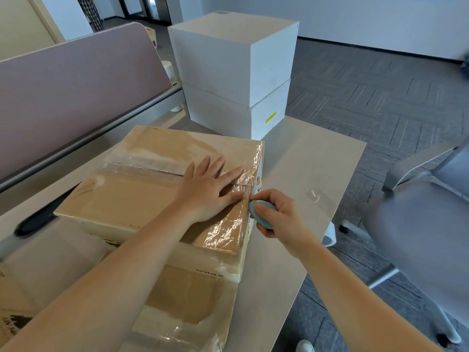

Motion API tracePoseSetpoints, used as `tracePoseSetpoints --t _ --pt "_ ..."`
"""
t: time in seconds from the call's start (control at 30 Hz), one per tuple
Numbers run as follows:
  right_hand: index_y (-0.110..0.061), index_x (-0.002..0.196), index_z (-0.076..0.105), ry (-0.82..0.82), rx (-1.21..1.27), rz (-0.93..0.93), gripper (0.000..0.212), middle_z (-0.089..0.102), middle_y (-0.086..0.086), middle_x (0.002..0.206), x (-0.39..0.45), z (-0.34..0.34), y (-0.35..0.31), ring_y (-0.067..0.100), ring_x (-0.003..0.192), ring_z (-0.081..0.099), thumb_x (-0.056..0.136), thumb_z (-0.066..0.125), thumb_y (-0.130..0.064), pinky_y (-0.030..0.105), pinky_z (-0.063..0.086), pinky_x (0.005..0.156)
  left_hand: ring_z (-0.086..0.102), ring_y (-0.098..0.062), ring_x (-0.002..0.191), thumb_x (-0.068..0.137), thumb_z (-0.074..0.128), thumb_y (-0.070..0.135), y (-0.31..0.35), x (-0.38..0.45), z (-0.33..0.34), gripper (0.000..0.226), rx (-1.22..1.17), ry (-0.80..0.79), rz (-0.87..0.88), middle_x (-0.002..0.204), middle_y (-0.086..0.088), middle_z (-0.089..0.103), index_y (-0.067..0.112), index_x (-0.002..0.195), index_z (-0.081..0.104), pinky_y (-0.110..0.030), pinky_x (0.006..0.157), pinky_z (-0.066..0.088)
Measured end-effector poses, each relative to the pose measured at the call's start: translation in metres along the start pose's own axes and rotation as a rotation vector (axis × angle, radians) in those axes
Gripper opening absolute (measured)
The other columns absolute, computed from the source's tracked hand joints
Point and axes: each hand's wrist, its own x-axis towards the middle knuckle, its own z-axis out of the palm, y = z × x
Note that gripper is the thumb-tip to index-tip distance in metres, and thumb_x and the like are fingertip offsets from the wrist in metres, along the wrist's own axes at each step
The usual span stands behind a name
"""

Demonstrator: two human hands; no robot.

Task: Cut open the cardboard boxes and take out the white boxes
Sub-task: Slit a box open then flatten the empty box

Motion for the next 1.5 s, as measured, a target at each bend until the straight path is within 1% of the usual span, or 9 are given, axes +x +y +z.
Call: tracePoseSetpoints --t 0.27,0.43,0.6,0.8,0.93,1.03,1.23,1.33,1.5 --pt "-0.017 0.078 0.055 -0.082 -0.066 0.035 0.022 0.050 0.010 0.078 -0.004 -0.002 -0.007 0.014 0.054 0.044 0.090 0.046 -0.001 0.017 0.039 0.043 -0.013 -0.020 0.144 0.087 0.015 0.068 -0.008 -0.005 -0.001 0.061 -0.002 -0.012 0.024 0.157 0.005 -0.011 0.050 0.141 -0.006 -0.040 0.114 -0.006" --pt "-0.021 0.078 0.055 0.034 -0.167 -0.041 0.023 0.056 0.004 0.071 0.007 -0.013 -0.016 0.006 0.041 0.051 0.088 0.049 -0.001 0.017 0.038 0.041 -0.011 -0.016 0.144 0.038 -0.023 0.091 -0.031 -0.027 -0.003 0.096 -0.037 -0.032 0.052 0.156 0.010 -0.010 0.057 0.127 -0.013 -0.037 0.114 -0.008" --pt "-0.019 0.096 0.057 0.200 -0.265 -0.166 0.013 0.055 -0.011 0.082 0.037 -0.033 -0.029 0.006 0.073 0.050 0.089 0.053 -0.008 0.018 0.040 0.062 0.000 -0.016 0.144 0.060 0.008 0.083 -0.027 -0.038 -0.014 0.089 -0.195 -0.018 -0.033 0.157 0.006 0.006 0.047 0.140 0.025 -0.038 0.115 0.000" --pt "-0.013 0.097 0.052 0.201 -0.363 -0.183 0.018 0.052 -0.002 0.081 0.079 -0.072 -0.054 0.004 0.065 0.046 0.083 0.063 -0.010 0.018 0.036 0.054 0.043 -0.020 0.116 0.090 0.048 0.047 0.018 -0.011 -0.028 0.041 -0.235 0.119 -0.143 0.117 0.000 0.053 0.016 0.115 0.055 -0.027 0.086 0.030" --pt "-0.010 0.090 0.054 0.125 -0.419 -0.172 0.016 0.051 -0.004 0.073 0.107 -0.110 -0.057 0.012 0.066 0.049 0.080 0.066 -0.007 0.018 0.036 0.055 0.011 -0.019 0.142 0.092 0.045 0.049 0.062 0.024 -0.025 0.060 -0.160 0.152 -0.184 0.155 -0.003 0.016 0.022 0.143 0.029 -0.030 0.112 0.012" --pt "-0.008 0.087 0.054 0.040 -0.515 -0.168 0.015 0.051 -0.002 0.072 0.132 -0.140 -0.048 0.020 0.076 0.049 0.079 0.068 -0.008 0.022 0.037 0.056 -0.007 -0.021 0.144 0.092 0.041 0.051 0.101 0.054 -0.014 0.068 -0.075 0.175 -0.247 0.157 -0.002 -0.005 0.022 0.148 0.015 -0.032 0.114 -0.001" --pt "-0.008 0.084 0.052 -0.251 -0.740 -0.113 0.017 0.050 0.000 0.076 0.161 -0.171 -0.007 0.019 0.078 0.047 0.080 0.068 -0.012 0.019 0.033 0.055 0.019 -0.035 0.141 0.085 0.048 0.051 0.157 0.076 0.019 0.071 -0.119 0.176 -0.332 0.152 -0.019 0.019 0.009 0.140 0.037 -0.046 0.113 0.017" --pt "-0.011 0.086 0.051 -0.396 -0.844 -0.065 0.016 0.048 -0.004 0.075 0.162 -0.172 0.022 0.018 0.081 0.047 0.082 0.066 -0.015 0.020 0.033 0.056 -0.006 -0.022 0.145 0.093 0.039 0.050 0.159 0.066 0.049 0.070 -0.139 -0.058 -0.495 0.157 -0.006 -0.005 0.019 0.149 0.011 -0.034 0.115 0.000" --pt "-0.016 0.091 0.051 -0.537 -0.981 -0.083 0.015 0.052 -0.002 0.090 0.160 -0.170 0.056 0.017 0.087 0.050 0.084 0.063 -0.024 0.029 0.040 0.079 -0.010 -0.023 0.144 0.093 0.038 0.051 0.166 0.047 0.081 0.072 -0.202 -0.239 -0.626 0.157 -0.005 -0.009 0.021 0.149 0.002 -0.036 0.115 -0.004"
